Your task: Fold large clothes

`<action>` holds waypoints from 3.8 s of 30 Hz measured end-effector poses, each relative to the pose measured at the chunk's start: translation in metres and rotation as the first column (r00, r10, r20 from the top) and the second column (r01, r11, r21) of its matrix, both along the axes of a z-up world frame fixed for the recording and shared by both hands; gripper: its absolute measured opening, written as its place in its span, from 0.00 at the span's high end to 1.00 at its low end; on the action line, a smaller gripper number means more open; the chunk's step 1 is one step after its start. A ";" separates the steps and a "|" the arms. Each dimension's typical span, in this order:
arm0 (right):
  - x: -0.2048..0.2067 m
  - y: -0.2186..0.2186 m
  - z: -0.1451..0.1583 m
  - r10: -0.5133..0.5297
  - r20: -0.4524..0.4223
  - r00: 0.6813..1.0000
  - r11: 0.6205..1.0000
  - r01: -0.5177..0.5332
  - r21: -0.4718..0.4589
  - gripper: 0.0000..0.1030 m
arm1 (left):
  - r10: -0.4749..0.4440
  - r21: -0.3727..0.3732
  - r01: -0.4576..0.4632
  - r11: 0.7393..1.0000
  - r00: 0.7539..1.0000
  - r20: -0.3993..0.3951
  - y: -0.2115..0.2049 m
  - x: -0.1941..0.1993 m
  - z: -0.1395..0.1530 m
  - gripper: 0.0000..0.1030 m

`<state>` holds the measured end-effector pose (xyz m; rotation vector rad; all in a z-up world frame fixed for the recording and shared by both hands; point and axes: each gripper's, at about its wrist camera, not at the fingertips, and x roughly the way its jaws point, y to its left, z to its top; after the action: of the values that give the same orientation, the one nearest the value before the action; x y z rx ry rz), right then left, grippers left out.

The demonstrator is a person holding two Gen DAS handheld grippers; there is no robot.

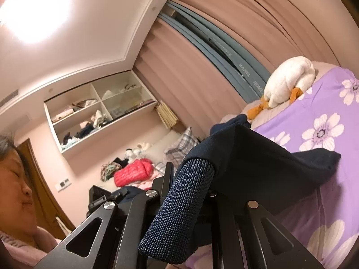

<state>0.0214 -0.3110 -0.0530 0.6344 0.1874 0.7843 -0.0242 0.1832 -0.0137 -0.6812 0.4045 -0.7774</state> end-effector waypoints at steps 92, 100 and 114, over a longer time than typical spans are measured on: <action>0.343 0.160 -0.081 -0.027 -0.342 0.939 0.537 -0.275 -0.797 0.32 | 0.120 0.638 0.230 0.735 0.882 -0.456 -0.144 0.387 -0.180 0.25; 0.376 0.177 -0.108 0.078 -0.433 0.898 0.350 -0.431 -0.832 0.49 | 0.096 0.610 0.259 0.749 0.868 -0.487 -0.144 0.393 -0.197 0.26; 0.376 0.185 -0.094 0.007 -0.275 0.961 0.283 -0.265 -0.922 0.95 | 0.152 0.552 0.176 0.815 0.854 -0.497 -0.137 0.423 -0.198 0.24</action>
<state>0.3975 -0.1259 -0.1471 -0.5138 0.8797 0.6074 0.3989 0.0463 -0.2114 -0.2880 1.1054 -0.4195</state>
